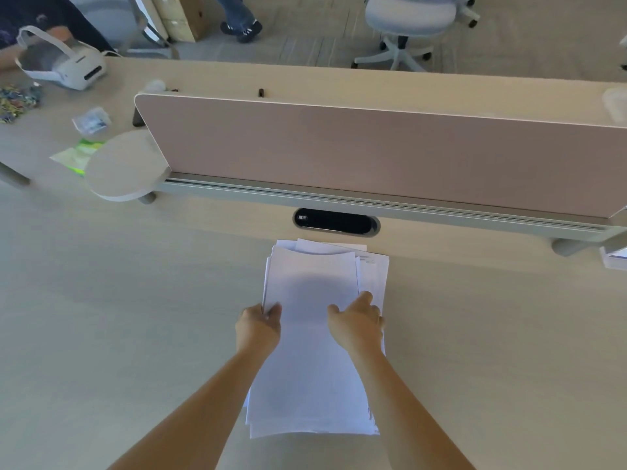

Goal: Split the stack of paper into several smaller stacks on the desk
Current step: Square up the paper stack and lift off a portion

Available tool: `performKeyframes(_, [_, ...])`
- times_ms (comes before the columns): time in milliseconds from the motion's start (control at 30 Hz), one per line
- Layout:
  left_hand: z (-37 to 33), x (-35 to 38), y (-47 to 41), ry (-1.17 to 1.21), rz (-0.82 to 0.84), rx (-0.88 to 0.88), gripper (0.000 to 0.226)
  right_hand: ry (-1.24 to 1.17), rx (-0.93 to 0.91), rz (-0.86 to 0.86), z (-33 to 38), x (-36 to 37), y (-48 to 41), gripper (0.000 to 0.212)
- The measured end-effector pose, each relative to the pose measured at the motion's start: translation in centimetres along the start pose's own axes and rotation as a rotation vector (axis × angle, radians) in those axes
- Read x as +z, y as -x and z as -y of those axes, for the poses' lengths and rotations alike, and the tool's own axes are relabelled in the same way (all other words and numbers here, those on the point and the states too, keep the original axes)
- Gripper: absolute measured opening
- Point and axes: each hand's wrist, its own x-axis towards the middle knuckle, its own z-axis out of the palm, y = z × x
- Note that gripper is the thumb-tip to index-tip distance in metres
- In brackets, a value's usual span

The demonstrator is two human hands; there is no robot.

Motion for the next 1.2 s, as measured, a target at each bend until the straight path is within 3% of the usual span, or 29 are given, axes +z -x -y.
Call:
performKeyframes(67, [0.1,0.0,0.0,0.006,-0.005,0.003,0.036,-0.029,0.030,0.002,-0.1,-0.3,-0.4,0.060])
performKeyframes(167, [0.1,0.0,0.0,0.011,0.001,-0.003,0.038,-0.269,0.072,0.071,-0.5,-0.9,-0.9,0.030])
performKeyframes(233, [0.0,0.0,-0.1,0.015,0.004,-0.018,0.039,-0.375,0.092,0.117,-1.0,-1.1,-1.1,0.028])
performKeyframes(333, [-0.1,0.0,-0.1,0.024,0.002,-0.032,0.039,-0.325,0.053,0.103,-1.3,-1.1,-1.1,0.043])
performKeyframes(433, [-0.1,0.0,0.0,0.014,-0.019,-0.025,0.042,-0.129,0.032,0.064,-1.4,-0.9,-1.1,0.058])
performKeyframes(800, [-0.5,0.1,0.6,-0.006,-0.060,0.009,0.040,-0.004,0.116,0.016,-0.2,0.5,-0.8,0.041])
performKeyframes(967, [-0.6,0.1,0.8,-0.018,-0.073,0.017,0.041,0.096,0.030,-0.006,-0.6,0.6,-0.3,0.043])
performKeyframes(1200, [-0.7,0.4,1.2,-0.025,-0.118,0.035,0.043,0.055,-0.004,-0.014,-0.7,0.5,-0.2,0.044])
